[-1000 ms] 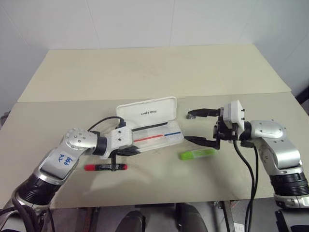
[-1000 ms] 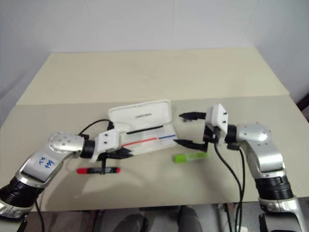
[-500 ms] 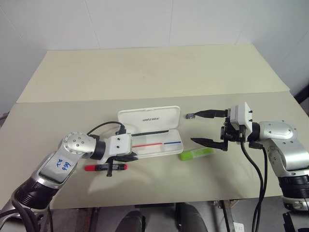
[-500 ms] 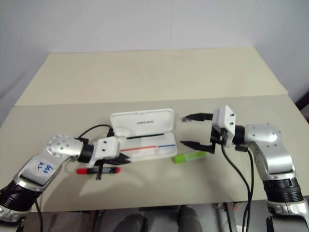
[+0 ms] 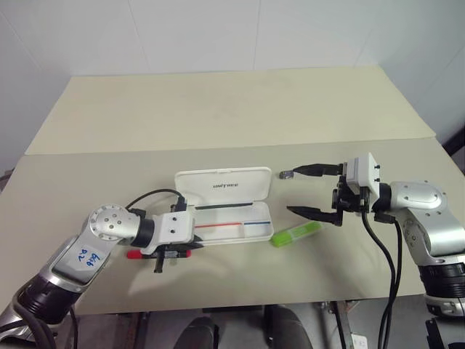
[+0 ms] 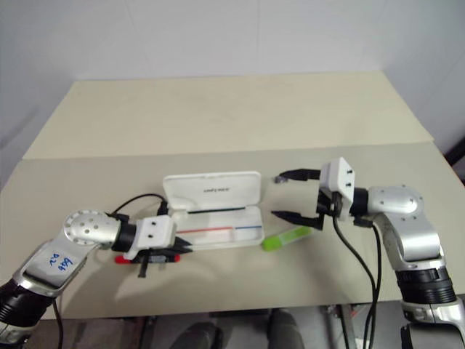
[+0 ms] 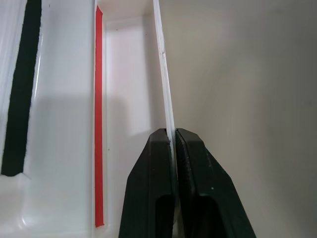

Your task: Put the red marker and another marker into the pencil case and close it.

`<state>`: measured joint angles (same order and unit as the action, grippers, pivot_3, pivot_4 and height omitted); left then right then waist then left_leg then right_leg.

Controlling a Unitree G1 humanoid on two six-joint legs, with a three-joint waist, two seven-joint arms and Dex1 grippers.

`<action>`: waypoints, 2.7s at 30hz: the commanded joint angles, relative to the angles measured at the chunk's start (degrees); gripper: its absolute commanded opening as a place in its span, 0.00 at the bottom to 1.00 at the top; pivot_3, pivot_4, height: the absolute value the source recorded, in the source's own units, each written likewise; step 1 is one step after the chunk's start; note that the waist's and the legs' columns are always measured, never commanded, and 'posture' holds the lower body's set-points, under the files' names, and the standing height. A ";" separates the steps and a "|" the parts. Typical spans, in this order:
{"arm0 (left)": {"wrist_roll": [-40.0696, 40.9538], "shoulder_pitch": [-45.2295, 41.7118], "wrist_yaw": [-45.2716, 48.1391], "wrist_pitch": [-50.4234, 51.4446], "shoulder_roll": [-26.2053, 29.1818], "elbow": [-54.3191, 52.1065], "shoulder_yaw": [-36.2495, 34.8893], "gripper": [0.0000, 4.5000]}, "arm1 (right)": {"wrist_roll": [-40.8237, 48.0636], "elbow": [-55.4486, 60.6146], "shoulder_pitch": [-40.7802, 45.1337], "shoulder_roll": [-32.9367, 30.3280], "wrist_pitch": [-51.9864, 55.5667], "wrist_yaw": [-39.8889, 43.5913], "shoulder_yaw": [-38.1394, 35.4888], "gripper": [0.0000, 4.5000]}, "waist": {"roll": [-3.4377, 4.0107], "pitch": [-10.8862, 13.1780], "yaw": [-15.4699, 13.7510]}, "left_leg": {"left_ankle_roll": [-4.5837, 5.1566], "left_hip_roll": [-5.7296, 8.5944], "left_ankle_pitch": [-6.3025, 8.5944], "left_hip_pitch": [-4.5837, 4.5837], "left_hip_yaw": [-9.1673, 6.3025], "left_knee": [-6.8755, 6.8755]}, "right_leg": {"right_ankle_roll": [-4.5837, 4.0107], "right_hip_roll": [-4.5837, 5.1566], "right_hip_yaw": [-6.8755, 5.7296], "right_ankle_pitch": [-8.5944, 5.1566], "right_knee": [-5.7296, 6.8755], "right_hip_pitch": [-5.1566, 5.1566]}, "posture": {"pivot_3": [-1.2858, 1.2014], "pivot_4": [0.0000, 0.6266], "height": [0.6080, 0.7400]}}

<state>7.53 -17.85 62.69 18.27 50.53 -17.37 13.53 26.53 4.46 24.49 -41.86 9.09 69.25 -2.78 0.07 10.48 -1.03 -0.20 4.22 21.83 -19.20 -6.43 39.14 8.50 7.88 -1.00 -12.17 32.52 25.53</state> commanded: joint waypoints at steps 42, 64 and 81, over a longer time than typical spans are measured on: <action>8.64 3.72 0.23 -6.34 -1.00 -3.39 -13.83 1.00 | 0.00 -1.52 1.37 3.37 -1.64 1.22 1.12 1.00 | 0.00 0.00 -0.15 | 0.00 -0.10 -0.01 0.01 0.39 0.06 | -0.06 -0.14 0.15 0.18 -0.08 0.02 | 0.52 0.24 1.00; 17.73 12.94 -0.07 -1.65 2.42 -9.17 -29.71 1.00 | -0.77 -4.54 2.76 4.96 -3.21 2.72 2.17 1.00 | 0.00 0.00 -0.08 | 0.00 -0.16 0.00 0.03 0.45 0.06 | -0.10 -0.20 0.20 0.22 -0.09 0.04 | 0.52 0.24 1.00; 21.16 22.23 4.44 -1.44 5.06 -12.31 -38.03 1.00 | -0.87 -4.68 2.71 4.71 -3.17 3.52 2.02 1.00 | 0.00 0.00 0.86 | -0.01 -0.21 0.03 0.04 0.46 0.04 | -0.11 -0.22 0.22 0.22 -0.13 0.05 | 0.52 0.24 1.00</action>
<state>27.19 3.76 66.08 17.56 54.79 -28.12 -22.02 25.17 -1.27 26.65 -36.73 6.45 72.38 -0.16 0.07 10.48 -0.17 -0.21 4.01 21.86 -19.16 -5.97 39.17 8.39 7.66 -0.77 -11.95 32.40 25.58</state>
